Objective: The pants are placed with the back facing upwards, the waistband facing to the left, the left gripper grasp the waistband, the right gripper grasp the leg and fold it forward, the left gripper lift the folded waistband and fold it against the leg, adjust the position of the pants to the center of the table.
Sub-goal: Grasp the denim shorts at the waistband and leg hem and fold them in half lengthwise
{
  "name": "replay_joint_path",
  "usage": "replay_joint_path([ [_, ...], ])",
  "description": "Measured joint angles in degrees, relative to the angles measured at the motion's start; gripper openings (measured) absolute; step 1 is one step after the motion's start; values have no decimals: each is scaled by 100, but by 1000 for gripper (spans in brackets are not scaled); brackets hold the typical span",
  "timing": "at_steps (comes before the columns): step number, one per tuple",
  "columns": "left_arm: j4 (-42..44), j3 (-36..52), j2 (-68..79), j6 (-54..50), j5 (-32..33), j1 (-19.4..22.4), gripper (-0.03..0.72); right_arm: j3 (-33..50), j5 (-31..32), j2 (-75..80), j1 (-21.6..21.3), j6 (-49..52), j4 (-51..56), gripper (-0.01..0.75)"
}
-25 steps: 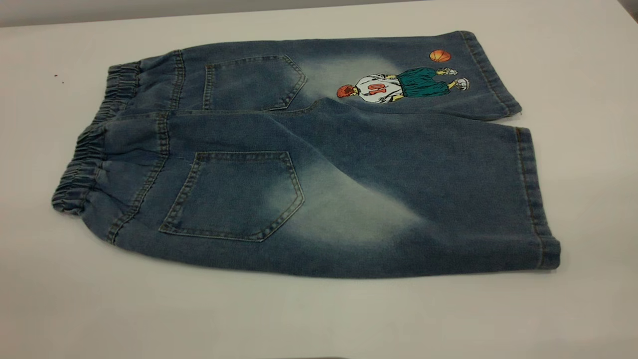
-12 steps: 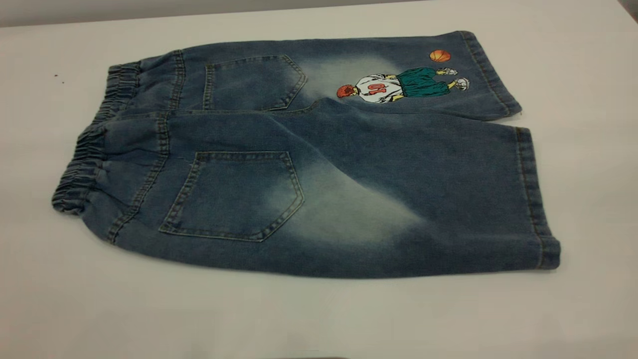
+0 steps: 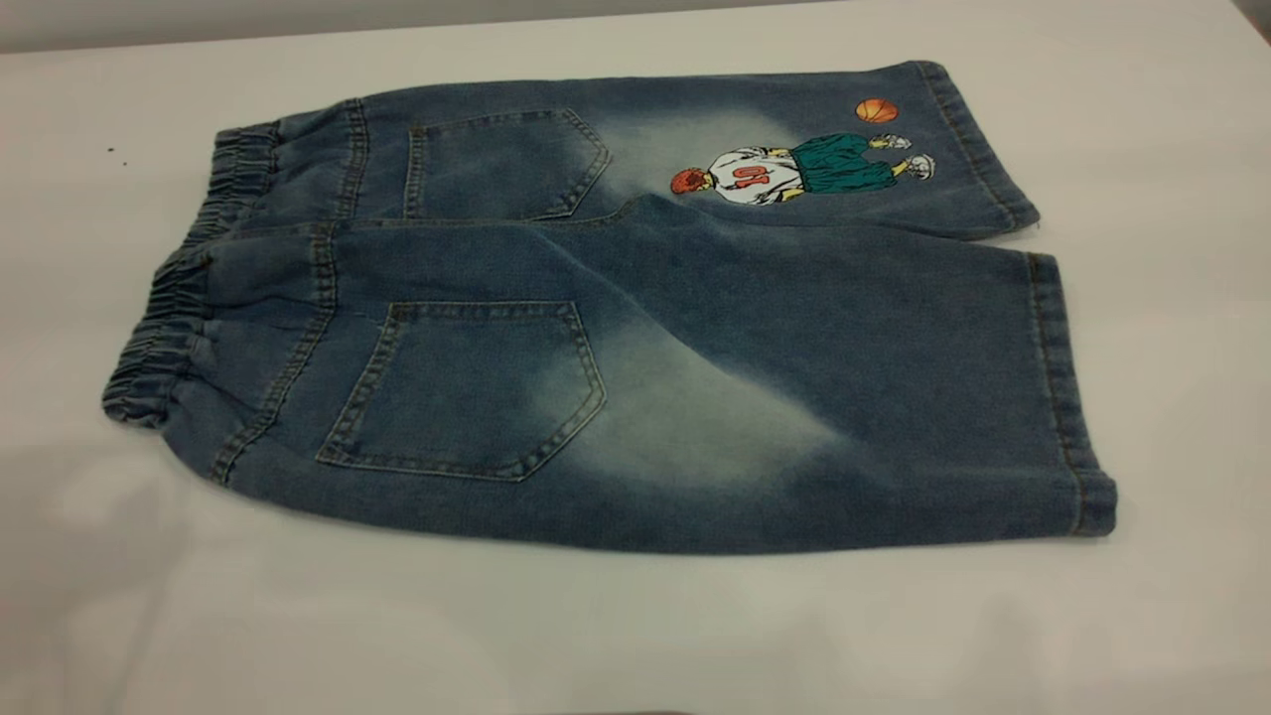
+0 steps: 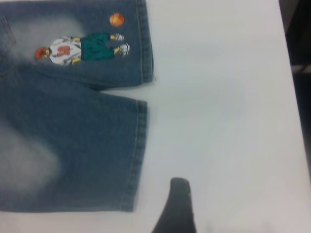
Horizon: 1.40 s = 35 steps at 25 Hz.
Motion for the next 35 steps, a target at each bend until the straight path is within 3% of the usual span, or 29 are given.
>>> replay_joint_path([
  [10, 6, -15, 2119, 0, -1417, 0, 587, 0, -402, 464, 0, 0, 106, 560],
  [20, 6, -658, 3436, 266, -1701, 0, 587, 0, -439, 788, 0, 0, 116, 560],
  [35, 6, -679, 4588, 595, -2386, 0, 587, 0, -446, 794, 0, 0, 118, 560],
])
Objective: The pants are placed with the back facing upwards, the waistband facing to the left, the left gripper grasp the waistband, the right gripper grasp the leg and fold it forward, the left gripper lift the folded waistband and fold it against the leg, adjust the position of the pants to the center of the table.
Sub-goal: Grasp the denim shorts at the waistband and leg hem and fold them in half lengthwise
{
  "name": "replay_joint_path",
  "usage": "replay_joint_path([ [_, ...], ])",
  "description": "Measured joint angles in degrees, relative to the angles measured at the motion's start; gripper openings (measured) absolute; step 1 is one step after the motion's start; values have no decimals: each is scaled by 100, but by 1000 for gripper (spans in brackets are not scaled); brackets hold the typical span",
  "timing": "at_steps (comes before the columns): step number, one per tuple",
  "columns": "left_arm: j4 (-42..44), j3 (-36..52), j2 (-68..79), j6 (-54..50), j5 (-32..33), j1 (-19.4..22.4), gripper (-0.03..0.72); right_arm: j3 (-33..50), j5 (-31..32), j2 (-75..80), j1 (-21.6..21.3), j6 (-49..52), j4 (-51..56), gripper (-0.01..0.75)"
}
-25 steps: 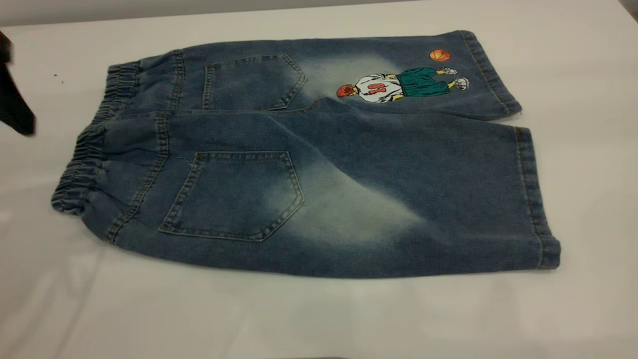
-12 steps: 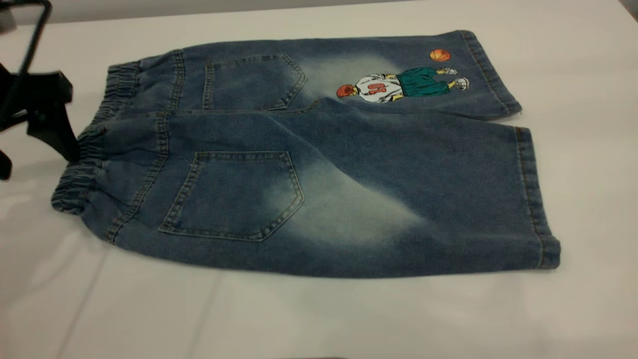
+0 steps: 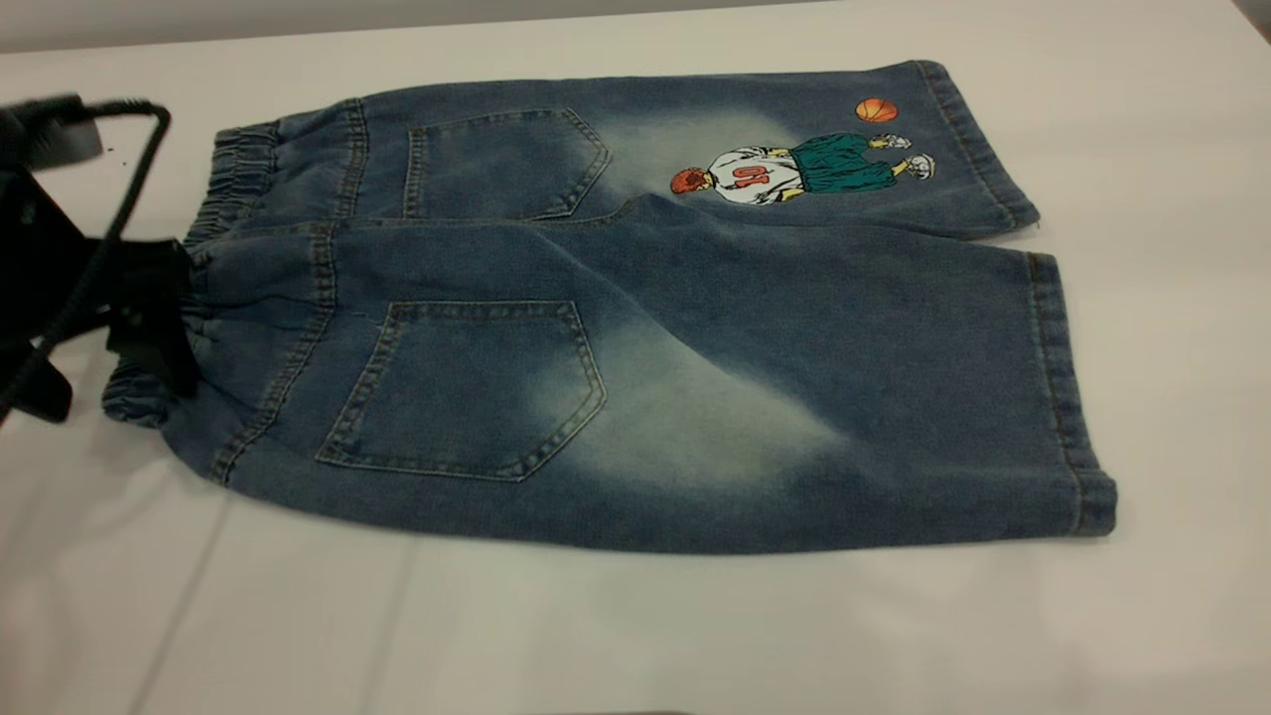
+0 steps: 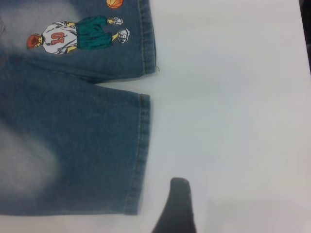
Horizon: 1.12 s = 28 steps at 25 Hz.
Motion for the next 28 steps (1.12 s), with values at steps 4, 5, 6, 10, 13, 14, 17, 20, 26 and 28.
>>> replay_joint_path([
  [4, 0, 0, 211, 6, -251, 0, 587, 0, 0, 0, 0, 0, 0, 560],
  [5, 0, 0, 251, 13, -304, 0, 580, 0, 0, 0, 0, 0, 0, 560],
  [6, 0, -10, 277, 13, -342, 0, 568, 0, -2, 0, 0, 0, 0, 560],
  [10, 0, -56, 341, 24, -552, 0, 412, 0, -7, 10, 0, -5, 0, 560],
  [13, -48, -56, 357, 25, -703, 0, 209, 0, -7, 16, 0, -72, 0, 560],
  [14, -60, -56, 357, 25, -739, -6, 137, 0, -7, 16, 0, -162, 0, 560],
  [17, -60, -66, 286, 25, -685, -6, 90, 0, -38, 62, 0, -530, 21, 560],
  [20, -60, -223, 77, 25, -249, -6, 90, -1, -103, 308, 0, -968, 237, 560],
  [26, -60, -903, -427, 82, 953, -6, 90, -12, -209, 1340, 186, -2190, 1159, 560],
  [28, -60, -1133, -443, 93, 1338, -6, 90, -24, -242, 1699, 433, -2537, 1325, 560],
])
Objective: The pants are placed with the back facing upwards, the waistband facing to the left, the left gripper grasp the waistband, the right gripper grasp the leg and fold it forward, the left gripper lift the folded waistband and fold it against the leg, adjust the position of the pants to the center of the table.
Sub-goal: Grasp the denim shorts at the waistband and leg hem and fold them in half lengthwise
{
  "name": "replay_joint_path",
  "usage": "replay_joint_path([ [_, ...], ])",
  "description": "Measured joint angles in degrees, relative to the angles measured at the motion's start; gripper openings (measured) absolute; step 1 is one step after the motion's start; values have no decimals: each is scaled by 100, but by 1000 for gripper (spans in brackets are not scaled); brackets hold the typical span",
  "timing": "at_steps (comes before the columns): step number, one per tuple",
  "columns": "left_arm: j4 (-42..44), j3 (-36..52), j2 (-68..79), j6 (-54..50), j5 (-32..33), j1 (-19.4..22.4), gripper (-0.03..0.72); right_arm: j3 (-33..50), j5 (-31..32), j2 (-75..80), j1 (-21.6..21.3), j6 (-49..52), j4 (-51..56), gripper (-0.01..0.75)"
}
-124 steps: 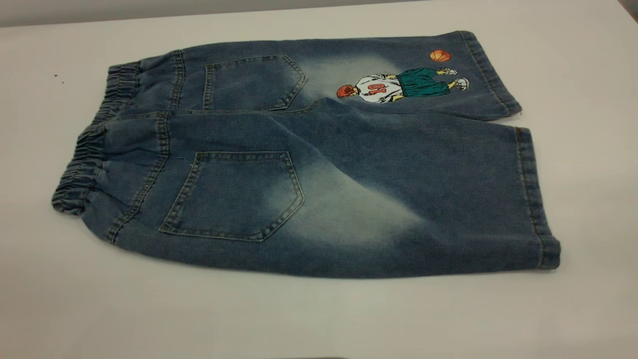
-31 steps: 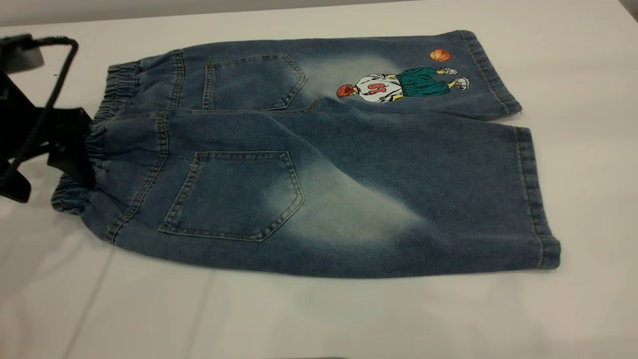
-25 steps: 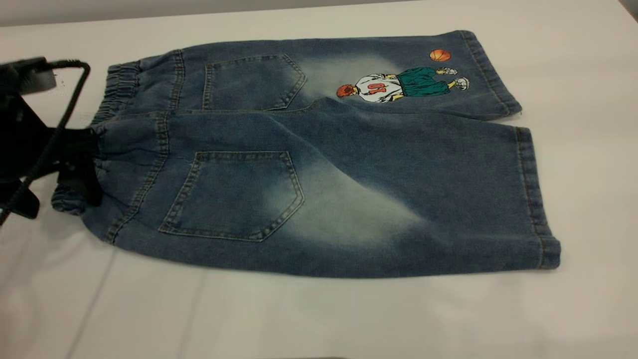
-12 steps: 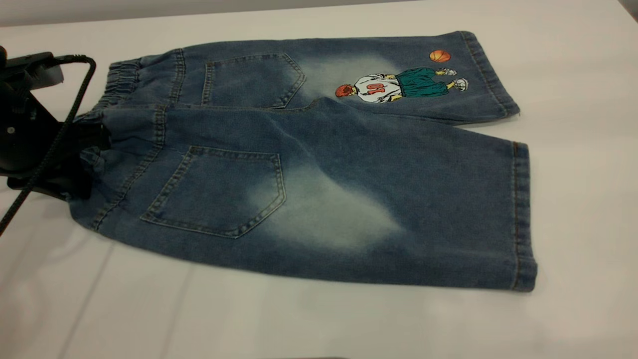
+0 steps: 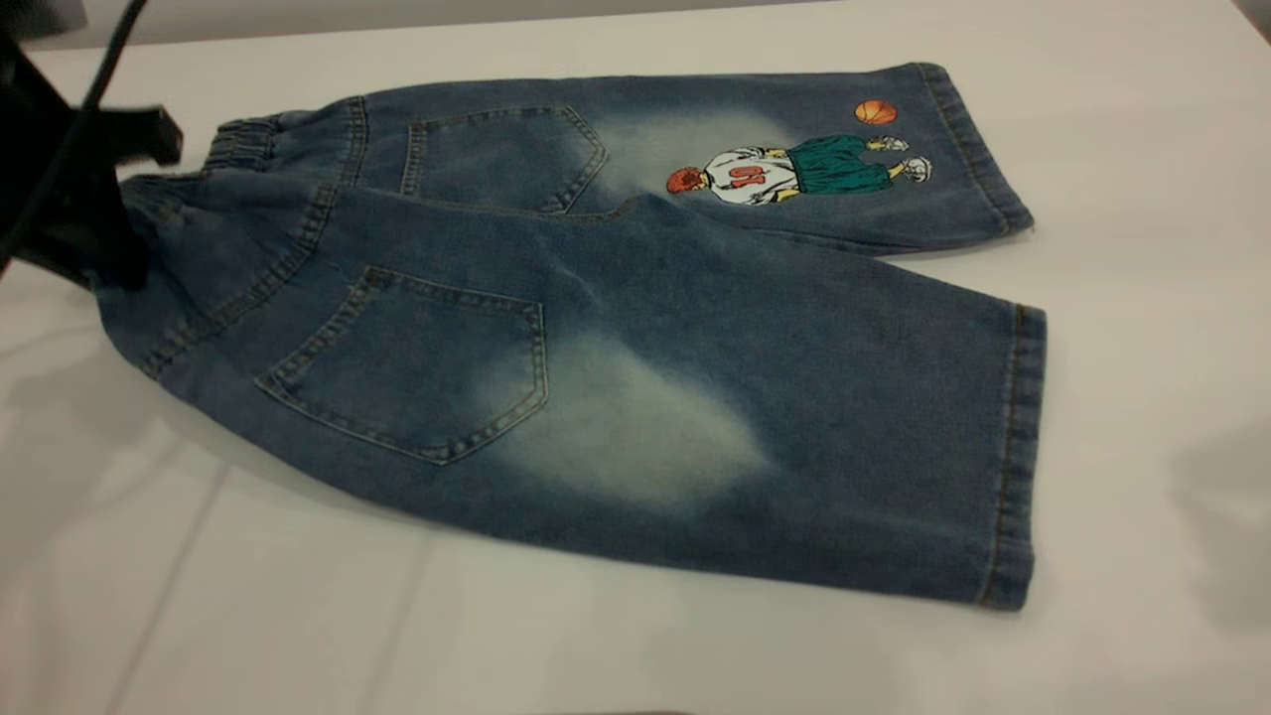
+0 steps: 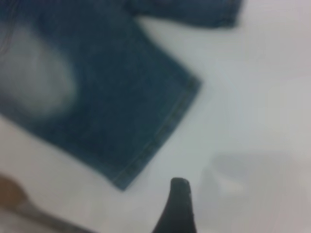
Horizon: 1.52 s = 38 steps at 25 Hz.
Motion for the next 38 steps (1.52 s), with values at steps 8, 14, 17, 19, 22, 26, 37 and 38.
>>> replay_joint_path([
  [8, 0, -478, 0, 27, 544, 0, 90, -4, -29, 1417, 1440, -304, -333, 560],
  [14, 5, -485, 0, 27, 544, 0, 90, -4, -302, 2354, 2261, -313, -853, 560],
  [17, 5, -490, 0, 34, 548, 0, 90, -4, -546, 2788, 2546, -321, -1006, 560],
  [19, 5, -496, 0, 38, 551, 0, 90, -4, -723, 3093, 2722, -321, -1060, 560],
  [22, 5, -496, 0, 50, 551, 0, 90, -4, -906, 3491, 2987, -321, -1071, 560],
  [26, 5, -503, 0, 58, 556, 0, 90, -4, -1308, 3959, 3338, -321, -1077, 560],
  [37, 5, -515, 0, 103, 551, 0, 90, -11, -2424, 4500, 3482, -172, -1090, 560],
  [38, 5, -515, 0, 103, 551, 0, 90, -11, -2436, 4556, 3482, -172, -1090, 560],
])
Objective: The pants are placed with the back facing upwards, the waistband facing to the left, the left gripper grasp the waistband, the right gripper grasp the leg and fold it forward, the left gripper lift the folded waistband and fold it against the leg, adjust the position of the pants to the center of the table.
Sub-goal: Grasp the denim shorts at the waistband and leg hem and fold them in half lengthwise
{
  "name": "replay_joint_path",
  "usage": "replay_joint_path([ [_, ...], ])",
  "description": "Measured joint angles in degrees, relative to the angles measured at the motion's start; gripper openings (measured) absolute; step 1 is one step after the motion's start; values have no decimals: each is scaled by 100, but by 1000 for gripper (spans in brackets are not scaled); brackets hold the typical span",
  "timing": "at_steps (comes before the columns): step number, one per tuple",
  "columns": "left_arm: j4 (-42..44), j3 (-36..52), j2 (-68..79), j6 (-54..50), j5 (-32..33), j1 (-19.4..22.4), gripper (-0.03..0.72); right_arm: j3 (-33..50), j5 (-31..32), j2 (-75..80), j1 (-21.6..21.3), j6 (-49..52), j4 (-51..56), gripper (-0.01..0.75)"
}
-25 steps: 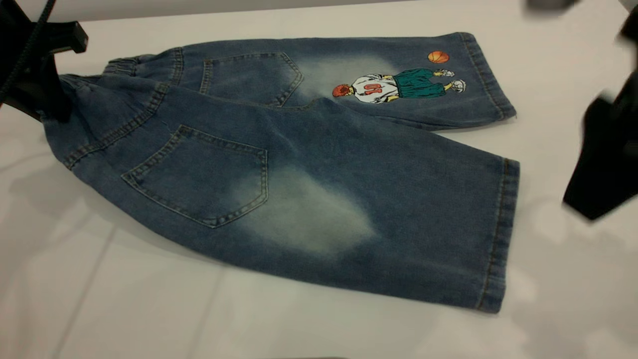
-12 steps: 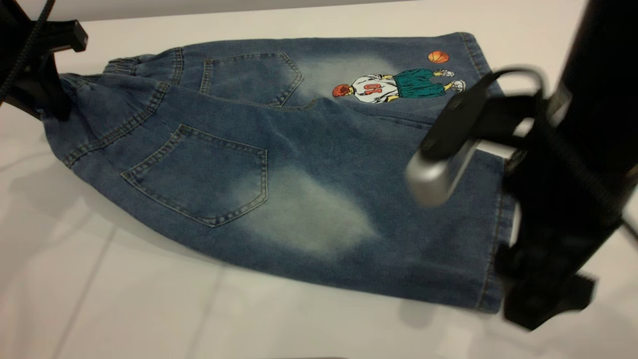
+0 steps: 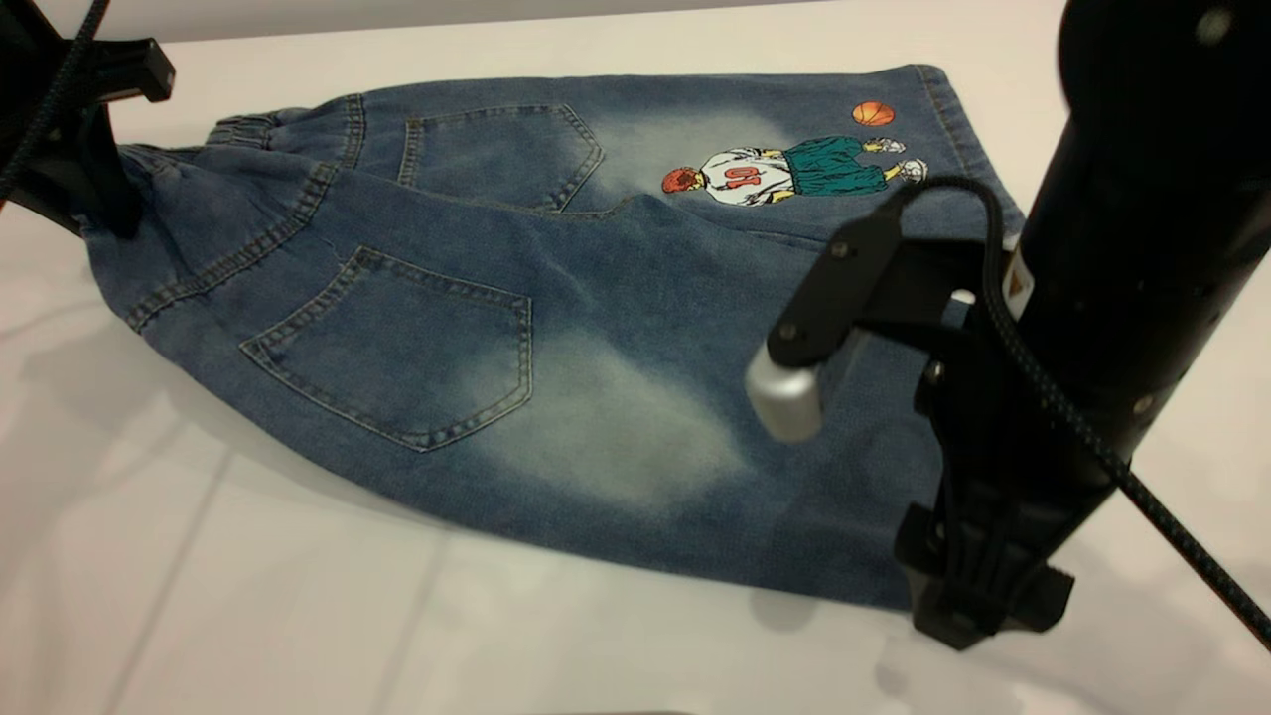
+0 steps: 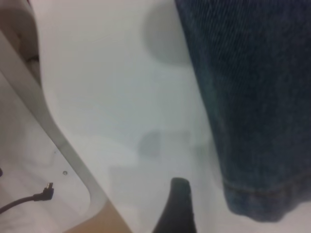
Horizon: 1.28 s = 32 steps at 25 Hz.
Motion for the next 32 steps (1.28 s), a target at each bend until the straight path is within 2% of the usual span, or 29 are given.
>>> replay_joint_path([
  [6, 0, 0, 0, 0, 0, 0, 90, -1, -181, 296, 5, 12, 0, 555],
  [9, 0, 0, 0, 0, 0, 0, 90, -1, -334, 329, 5, 12, 0, 516],
  [13, 0, 0, 0, 0, 6, 0, 90, -6, -439, 329, 5, 12, 0, 388],
  [19, -4, 0, 0, 0, 6, 0, 90, -6, -452, 329, 5, 12, 0, 81],
  [21, -4, 0, 0, 0, 12, 0, 90, -6, -452, 329, 5, 24, 0, 34],
  [24, -56, 0, 0, 0, 36, 0, 90, -48, -350, 292, 5, 38, 0, 20],
  [28, -178, -87, -13, 2, 262, 0, 90, -351, 158, -168, -53, 115, -59, 20],
  [32, -245, -429, -28, 2, 649, 0, 90, -829, 593, -815, -528, 388, -181, 20],
])
